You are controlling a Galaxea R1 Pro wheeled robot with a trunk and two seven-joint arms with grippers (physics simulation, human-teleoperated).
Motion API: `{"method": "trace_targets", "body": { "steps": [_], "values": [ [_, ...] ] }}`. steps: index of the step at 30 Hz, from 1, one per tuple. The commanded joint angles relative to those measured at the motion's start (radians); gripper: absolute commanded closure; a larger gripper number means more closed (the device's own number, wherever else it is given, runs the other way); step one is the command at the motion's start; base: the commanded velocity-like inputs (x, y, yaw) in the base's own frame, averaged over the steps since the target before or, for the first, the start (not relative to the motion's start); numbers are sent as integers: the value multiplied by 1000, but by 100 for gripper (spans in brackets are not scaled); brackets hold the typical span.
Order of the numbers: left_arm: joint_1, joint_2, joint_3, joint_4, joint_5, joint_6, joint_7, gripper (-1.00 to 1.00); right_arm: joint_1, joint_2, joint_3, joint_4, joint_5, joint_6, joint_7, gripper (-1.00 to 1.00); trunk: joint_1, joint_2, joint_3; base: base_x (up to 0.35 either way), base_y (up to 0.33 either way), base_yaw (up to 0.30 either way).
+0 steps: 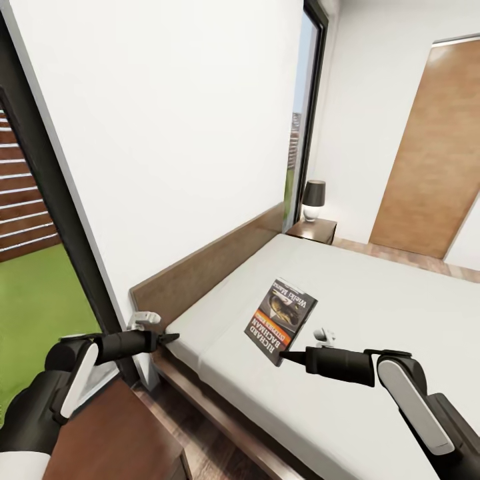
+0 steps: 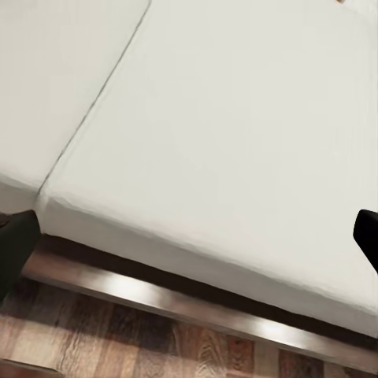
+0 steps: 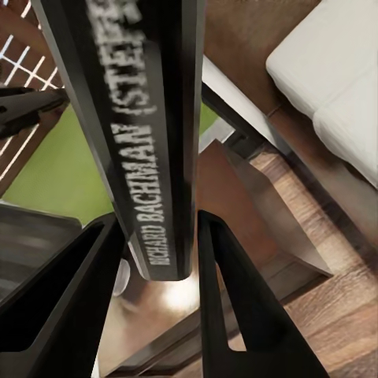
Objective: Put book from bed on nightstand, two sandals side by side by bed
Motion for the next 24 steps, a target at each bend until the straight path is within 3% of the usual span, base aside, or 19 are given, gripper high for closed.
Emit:
{"method": "trace_targets", "body": {
  "steps": [1,8,24],
  "values": [
    [-1,0,1,0,3,6,-1,-100,-1,-1,0,0,9,2,11,100,0,-1,-1,0,0,45],
    [-1,-4,30,-24,1,5,-1,-100,-1,1,-1,1,8,0,10,100,0,-1,-7,-8,0,145],
    [-1,-5,34,-62,0,3,-1,-100,-1,4,4,1,3,3,17,100,0,-1,-23,-141,0,222]
  ]
}}
